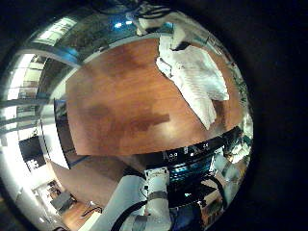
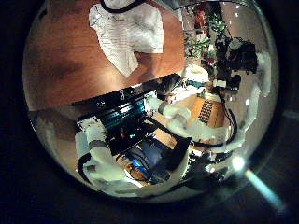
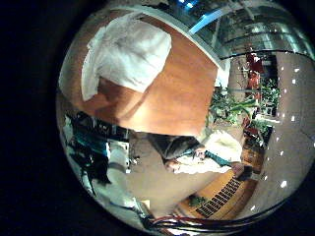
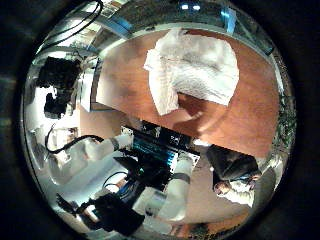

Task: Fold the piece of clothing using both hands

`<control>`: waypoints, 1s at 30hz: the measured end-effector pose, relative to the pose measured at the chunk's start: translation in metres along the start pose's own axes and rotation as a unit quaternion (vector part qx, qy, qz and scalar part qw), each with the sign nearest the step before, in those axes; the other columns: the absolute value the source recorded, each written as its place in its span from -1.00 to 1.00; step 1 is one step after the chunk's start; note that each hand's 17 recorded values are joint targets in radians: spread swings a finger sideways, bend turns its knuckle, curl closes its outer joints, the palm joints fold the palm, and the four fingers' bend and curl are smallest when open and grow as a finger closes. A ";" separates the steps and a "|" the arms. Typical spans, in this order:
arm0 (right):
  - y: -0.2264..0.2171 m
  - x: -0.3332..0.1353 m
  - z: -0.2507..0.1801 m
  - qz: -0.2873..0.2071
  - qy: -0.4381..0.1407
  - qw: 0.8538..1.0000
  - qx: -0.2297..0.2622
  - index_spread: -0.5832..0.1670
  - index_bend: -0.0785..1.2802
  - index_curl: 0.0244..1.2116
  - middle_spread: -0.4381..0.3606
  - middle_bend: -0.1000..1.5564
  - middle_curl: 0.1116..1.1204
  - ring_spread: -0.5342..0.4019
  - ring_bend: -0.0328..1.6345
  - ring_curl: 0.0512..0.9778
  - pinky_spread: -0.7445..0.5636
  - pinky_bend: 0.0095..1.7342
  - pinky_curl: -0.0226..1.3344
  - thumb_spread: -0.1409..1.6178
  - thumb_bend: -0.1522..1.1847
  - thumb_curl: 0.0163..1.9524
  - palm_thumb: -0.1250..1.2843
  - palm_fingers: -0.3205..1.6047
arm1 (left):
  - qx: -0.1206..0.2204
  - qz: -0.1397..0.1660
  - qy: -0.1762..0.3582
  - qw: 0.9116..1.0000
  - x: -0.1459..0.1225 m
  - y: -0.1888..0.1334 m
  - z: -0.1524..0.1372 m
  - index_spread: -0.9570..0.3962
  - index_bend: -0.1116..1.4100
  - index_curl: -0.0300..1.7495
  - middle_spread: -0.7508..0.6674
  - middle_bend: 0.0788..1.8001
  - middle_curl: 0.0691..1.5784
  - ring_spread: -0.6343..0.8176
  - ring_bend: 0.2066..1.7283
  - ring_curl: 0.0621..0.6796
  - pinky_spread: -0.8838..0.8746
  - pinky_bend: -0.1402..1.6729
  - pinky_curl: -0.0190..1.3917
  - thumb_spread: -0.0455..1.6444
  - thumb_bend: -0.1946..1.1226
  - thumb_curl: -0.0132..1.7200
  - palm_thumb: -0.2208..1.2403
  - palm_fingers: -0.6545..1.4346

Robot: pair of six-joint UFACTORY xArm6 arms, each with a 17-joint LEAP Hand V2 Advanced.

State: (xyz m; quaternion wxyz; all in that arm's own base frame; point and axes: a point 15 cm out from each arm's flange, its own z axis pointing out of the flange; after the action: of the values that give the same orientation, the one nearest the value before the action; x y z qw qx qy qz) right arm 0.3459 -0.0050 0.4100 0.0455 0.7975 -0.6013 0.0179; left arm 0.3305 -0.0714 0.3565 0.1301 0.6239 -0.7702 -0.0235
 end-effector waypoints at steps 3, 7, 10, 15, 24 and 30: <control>0.001 0.010 0.003 0.001 0.004 1.000 -0.006 -0.45 -0.62 -0.49 0.16 -0.66 -0.63 0.52 -0.47 -0.58 0.72 -0.49 -0.59 0.48 -0.80 -0.84 -0.82 -0.58 | -0.019 -0.009 -0.008 1.000 -0.001 0.009 0.015 0.34 -0.65 -0.66 0.65 -0.89 -0.75 0.69 -0.68 -0.52 0.68 -0.62 -0.53 0.22 -0.79 -0.81 -0.79 -0.42; 0.002 0.024 0.004 0.010 0.011 1.000 -0.010 -0.46 -0.61 -0.48 0.16 -0.67 -0.64 0.52 -0.47 -0.58 0.73 -0.49 -0.58 0.49 -0.79 -0.83 -0.80 -0.56 | -0.016 -0.007 -0.018 1.000 0.005 0.009 0.019 0.35 -0.65 -0.66 0.66 -0.89 -0.75 0.69 -0.68 -0.52 0.68 -0.62 -0.53 0.23 -0.77 -0.80 -0.76 -0.42; 0.002 0.025 0.006 0.011 0.010 1.000 -0.012 -0.46 -0.61 -0.48 0.16 -0.67 -0.64 0.52 -0.47 -0.58 0.73 -0.49 -0.58 0.51 -0.79 -0.82 -0.80 -0.56 | -0.001 0.000 -0.026 1.000 0.012 0.006 0.022 0.37 -0.64 -0.65 0.67 -0.89 -0.76 0.70 -0.68 -0.52 0.68 -0.62 -0.53 0.25 -0.76 -0.79 -0.74 -0.42; 0.000 0.022 0.012 0.010 0.005 1.000 -0.016 -0.45 -0.62 -0.48 0.16 -0.67 -0.65 0.52 -0.48 -0.58 0.72 -0.50 -0.57 0.52 -0.80 -0.81 -0.80 -0.55 | -0.002 0.023 -0.047 0.999 0.026 0.008 0.043 0.39 -0.64 -0.65 0.67 -0.89 -0.76 0.69 -0.68 -0.52 0.68 -0.61 -0.53 0.28 -0.74 -0.76 -0.70 -0.41; -0.005 0.021 0.030 0.017 -0.005 0.999 -0.042 -0.43 -0.62 -0.48 0.16 -0.66 -0.65 0.52 -0.48 -0.57 0.72 -0.51 -0.56 0.52 -0.80 -0.81 -0.80 -0.54 | 0.001 0.098 -0.085 0.992 0.058 -0.003 0.101 0.44 -0.65 -0.64 0.68 -0.89 -0.76 0.68 -0.67 -0.50 0.68 -0.60 -0.52 0.27 -0.73 -0.70 -0.64 -0.41; 0.001 0.023 0.031 0.039 -0.006 0.998 -0.053 -0.40 -0.62 -0.48 0.18 -0.66 -0.65 0.52 -0.48 -0.57 0.73 -0.51 -0.55 0.53 -0.79 -0.80 -0.80 -0.52 | 0.034 0.148 -0.105 0.983 0.069 -0.031 0.140 0.45 -0.65 -0.65 0.69 -0.89 -0.76 0.68 -0.67 -0.49 0.67 -0.58 -0.51 0.23 -0.74 -0.68 -0.63 -0.41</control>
State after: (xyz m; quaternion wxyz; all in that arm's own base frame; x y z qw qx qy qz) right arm 0.3504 -0.0303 0.3807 0.0832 0.7698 -0.6327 -0.0171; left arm 0.3149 -0.1632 0.2267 0.0292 0.5015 -0.8636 -0.0434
